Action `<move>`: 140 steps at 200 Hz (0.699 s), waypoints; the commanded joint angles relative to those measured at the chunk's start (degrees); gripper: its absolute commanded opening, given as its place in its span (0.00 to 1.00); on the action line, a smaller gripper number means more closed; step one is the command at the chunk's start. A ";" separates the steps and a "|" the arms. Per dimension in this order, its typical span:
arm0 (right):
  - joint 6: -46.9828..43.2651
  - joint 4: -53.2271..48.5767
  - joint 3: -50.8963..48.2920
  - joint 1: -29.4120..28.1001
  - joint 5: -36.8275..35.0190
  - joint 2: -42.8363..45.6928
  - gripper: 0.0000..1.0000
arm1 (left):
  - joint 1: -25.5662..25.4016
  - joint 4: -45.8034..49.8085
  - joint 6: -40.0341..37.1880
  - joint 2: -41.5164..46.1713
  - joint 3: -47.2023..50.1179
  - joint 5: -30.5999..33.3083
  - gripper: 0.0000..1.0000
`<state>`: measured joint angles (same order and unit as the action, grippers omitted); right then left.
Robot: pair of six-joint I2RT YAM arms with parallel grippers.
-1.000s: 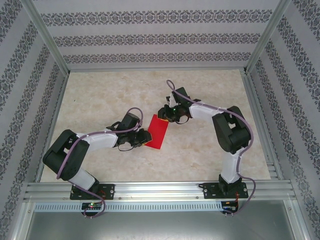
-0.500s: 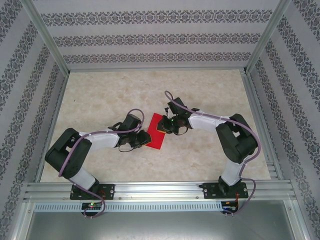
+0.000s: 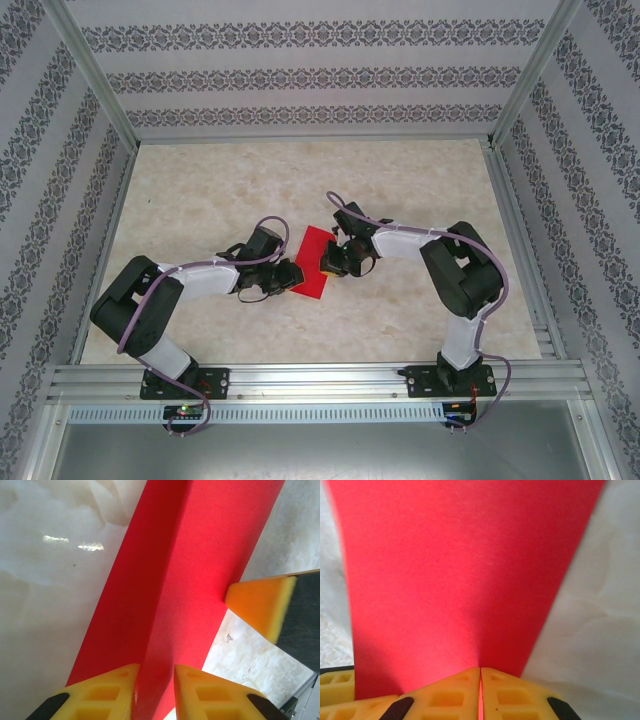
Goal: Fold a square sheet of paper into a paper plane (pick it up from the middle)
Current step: Fold the triangle a second time at the center of the table.
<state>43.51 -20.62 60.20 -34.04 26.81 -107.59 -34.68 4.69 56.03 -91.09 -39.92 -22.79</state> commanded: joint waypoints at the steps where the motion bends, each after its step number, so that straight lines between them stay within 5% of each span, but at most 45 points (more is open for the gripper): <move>1: -1.13 -0.97 0.88 -0.53 -0.70 -1.38 0.10 | -0.92 -2.84 0.19 1.37 -1.32 -1.88 0.26; 140: -1.93 -1.33 -0.16 0.23 -0.40 -2.79 0.10 | -1.05 -17.26 4.77 -0.32 -1.13 -6.75 0.44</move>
<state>42.30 -20.60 60.25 -34.00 27.31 -108.16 -35.03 -8.21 59.55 -90.50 -39.92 -28.34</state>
